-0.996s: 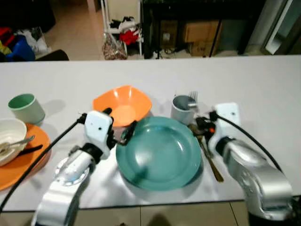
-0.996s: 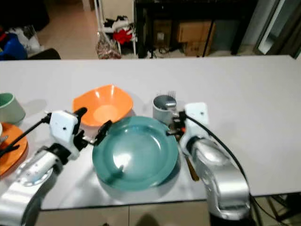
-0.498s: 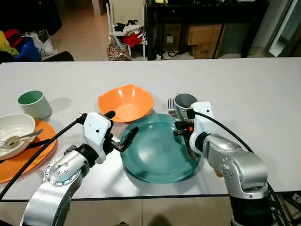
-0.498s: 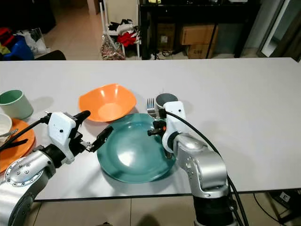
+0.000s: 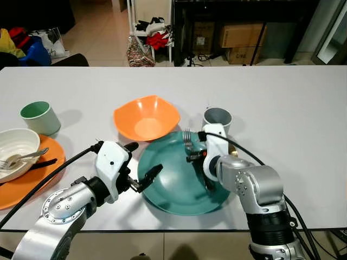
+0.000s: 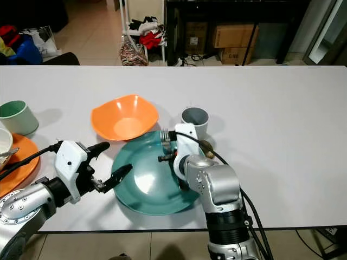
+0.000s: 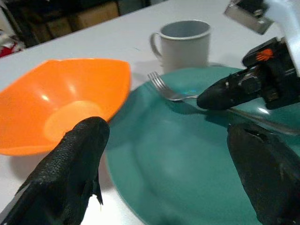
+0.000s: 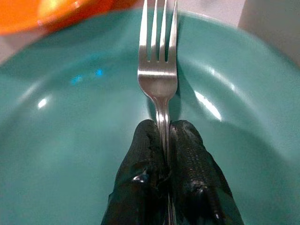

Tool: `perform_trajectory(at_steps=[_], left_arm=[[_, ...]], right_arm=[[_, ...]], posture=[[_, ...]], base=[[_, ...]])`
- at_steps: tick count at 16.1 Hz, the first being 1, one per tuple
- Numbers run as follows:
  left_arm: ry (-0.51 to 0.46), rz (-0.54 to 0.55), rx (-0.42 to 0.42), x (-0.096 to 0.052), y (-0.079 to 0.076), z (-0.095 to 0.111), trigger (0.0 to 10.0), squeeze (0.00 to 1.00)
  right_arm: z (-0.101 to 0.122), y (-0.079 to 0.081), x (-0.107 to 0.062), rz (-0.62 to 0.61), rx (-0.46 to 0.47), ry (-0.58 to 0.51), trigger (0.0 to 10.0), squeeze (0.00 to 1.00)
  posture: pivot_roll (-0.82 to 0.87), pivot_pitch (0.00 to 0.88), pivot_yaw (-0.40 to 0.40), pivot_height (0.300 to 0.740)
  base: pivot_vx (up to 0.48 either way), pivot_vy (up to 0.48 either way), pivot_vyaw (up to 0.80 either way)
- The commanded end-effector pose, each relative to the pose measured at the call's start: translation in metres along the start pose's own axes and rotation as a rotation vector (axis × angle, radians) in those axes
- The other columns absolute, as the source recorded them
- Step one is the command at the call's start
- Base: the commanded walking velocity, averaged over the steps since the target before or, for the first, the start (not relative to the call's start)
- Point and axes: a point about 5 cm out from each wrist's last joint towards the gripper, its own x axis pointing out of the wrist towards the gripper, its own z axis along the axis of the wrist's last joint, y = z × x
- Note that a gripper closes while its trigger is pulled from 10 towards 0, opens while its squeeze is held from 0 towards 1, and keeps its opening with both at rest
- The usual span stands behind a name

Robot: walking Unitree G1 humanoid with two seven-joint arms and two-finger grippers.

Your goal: Setting the table

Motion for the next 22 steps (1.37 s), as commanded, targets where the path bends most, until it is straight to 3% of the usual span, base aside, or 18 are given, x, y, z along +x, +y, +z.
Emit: perform_trajectory(at_steps=[1,4,6,7,9,14,15,18,19,20,22], left_arm=[[0.011,-0.034,0.007,-0.004,-0.003,0.002,10.0,0.00],[0.071,-0.133,0.002,-0.011,-0.010,-0.003,10.0,0.00],[0.071,-0.129,0.009,-0.011,-0.009,-0.003,10.0,0.00],[0.069,-0.126,0.009,-0.011,-0.008,-0.002,10.0,0.00],[0.067,-0.125,0.011,-0.010,-0.007,-0.001,10.0,0.00],[0.049,-0.104,0.016,-0.009,-0.005,0.001,10.0,0.00],[0.022,-0.085,0.010,-0.009,0.000,0.006,10.0,0.00],[-0.017,-0.069,-0.007,-0.007,0.004,0.011,10.0,0.00],[-0.050,-0.058,-0.015,-0.005,0.006,0.016,10.0,0.00],[-0.093,-0.007,-0.011,0.000,0.008,0.022,10.0,0.00],[-0.139,0.066,-0.008,0.005,0.008,0.027,10.0,0.00]], right_arm=[[0.002,-0.001,0.000,-0.026,-0.002,0.027,10.0,0.00],[-0.005,-0.001,0.001,-0.059,0.013,0.093,10.0,0.00],[-0.011,-0.001,0.000,-0.076,0.029,0.144,10.0,0.00],[-0.012,-0.001,0.000,-0.080,0.033,0.155,10.0,0.39],[-0.011,0.000,-0.001,-0.083,0.036,0.153,10.0,1.00],[0.005,-0.001,-0.007,-0.090,0.016,0.074,10.0,1.00],[0.021,-0.002,-0.020,-0.070,-0.023,0.007,10.0,1.00],[0.035,-0.005,-0.036,-0.042,-0.080,-0.072,10.0,0.99],[0.045,-0.005,-0.049,-0.016,-0.140,-0.154,10.0,0.68],[0.054,-0.005,-0.068,0.001,-0.225,-0.321,10.0,0.00],[0.058,-0.007,-0.083,-0.004,-0.299,-0.470,10.0,0.00]], posture=[[0.17,0.000,0.043,0.740],[0.17,0.000,0.044,0.740],[0.17,0.000,0.045,0.740],[0.17,0.000,0.048,0.740],[0.17,0.000,0.048,0.740],[0.17,0.000,0.049,0.740],[0.17,0.000,0.054,0.740],[0.15,0.000,0.063,0.740],[0.15,0.000,0.068,0.740],[0.14,0.000,0.073,0.740],[0.13,0.000,0.071,0.740]], base=[[0.000,0.000,0.00],[0.000,0.000,0.00],[0.000,0.000,0.00],[0.000,0.000,0.00],[0.000,0.000,0.00],[0.000,0.000,0.00],[0.000,0.000,0.00],[0.000,0.000,0.00],[0.000,0.000,0.00],[0.000,0.000,0.00],[0.000,0.000,0.00]])
